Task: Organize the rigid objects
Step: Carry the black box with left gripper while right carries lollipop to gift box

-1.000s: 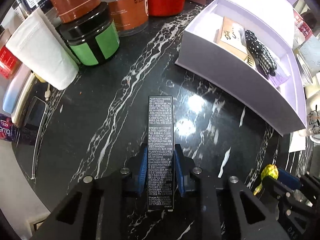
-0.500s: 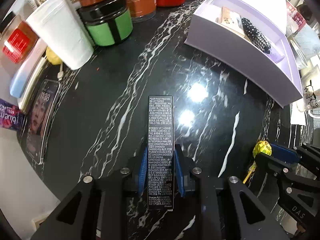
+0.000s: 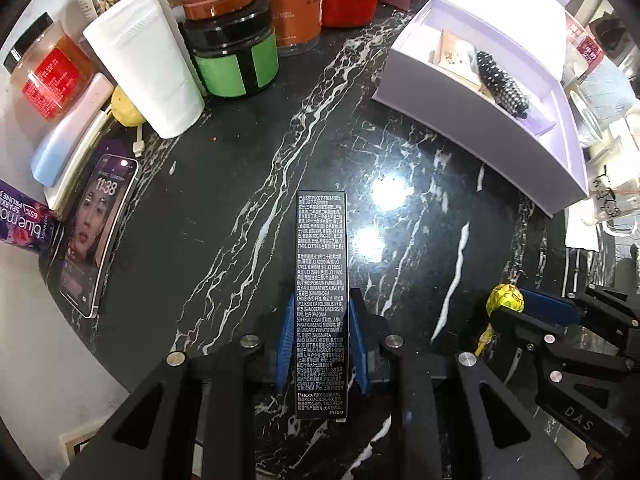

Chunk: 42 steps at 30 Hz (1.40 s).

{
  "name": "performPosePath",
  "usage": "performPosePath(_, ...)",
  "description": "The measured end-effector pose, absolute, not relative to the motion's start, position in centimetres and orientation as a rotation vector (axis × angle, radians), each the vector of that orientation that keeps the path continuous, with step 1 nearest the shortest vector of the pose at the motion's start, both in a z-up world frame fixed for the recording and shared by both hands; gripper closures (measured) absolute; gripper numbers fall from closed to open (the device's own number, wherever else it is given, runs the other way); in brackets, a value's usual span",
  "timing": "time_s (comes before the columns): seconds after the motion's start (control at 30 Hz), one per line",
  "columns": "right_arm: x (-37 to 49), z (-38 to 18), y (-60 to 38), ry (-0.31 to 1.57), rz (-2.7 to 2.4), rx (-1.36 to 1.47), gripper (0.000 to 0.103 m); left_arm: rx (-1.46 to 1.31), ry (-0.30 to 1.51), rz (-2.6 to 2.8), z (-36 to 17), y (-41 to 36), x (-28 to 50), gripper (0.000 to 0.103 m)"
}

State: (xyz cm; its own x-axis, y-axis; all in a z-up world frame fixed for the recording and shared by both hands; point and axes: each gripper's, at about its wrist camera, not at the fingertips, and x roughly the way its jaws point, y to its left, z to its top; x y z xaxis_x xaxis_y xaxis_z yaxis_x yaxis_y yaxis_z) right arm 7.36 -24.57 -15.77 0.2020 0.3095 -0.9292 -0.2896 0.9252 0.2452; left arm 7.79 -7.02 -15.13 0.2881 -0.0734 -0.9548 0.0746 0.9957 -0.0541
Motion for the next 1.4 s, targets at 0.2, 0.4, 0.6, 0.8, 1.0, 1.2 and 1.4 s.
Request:
performPosePath(0.2, 6.5, -14.5, -24.8, 1.287, 0.402, 0.037, 0.076, 0.010, 1.241, -0.128, -12.2, -7.2, 6.8, 0.078)
performPosePath(0.4, 5.3, -12.3, -25.2, 1.270, 0.383, 0.070, 0.076, 0.030, 1.197, -0.165, -9.2, -8.5, 6.4, 0.078)
performPosePath(0.6, 3.8, -10.1, -25.7, 1.224, 0.366, 0.096, 0.076, 0.031, 1.144, -0.193, -6.8, -8.9, 5.5, 0.078)
performPosePath(0.8, 2.2, -7.9, -26.4, 1.179, 0.337, 0.125, 0.076, 0.051, 1.105, -0.246, -4.6, -9.7, 4.4, 0.078)
performPosePath(1.0, 0.4, -6.2, -27.0, 1.156, 0.291, 0.150, 0.076, 0.097, 1.081, -0.337, -3.3, -10.9, 4.5, 0.078)
performPosePath(1.2, -0.6, -5.2, -27.4, 1.147, 0.209, 0.215, 0.076, 0.158, 1.050, -0.444, -2.3, -12.1, 5.5, 0.078)
performPosePath(1.4, -0.7, -4.5, -27.7, 1.132, 0.106, 0.282, 0.076, 0.225, 1.050, -0.556, -1.8, -13.1, 7.2, 0.078)
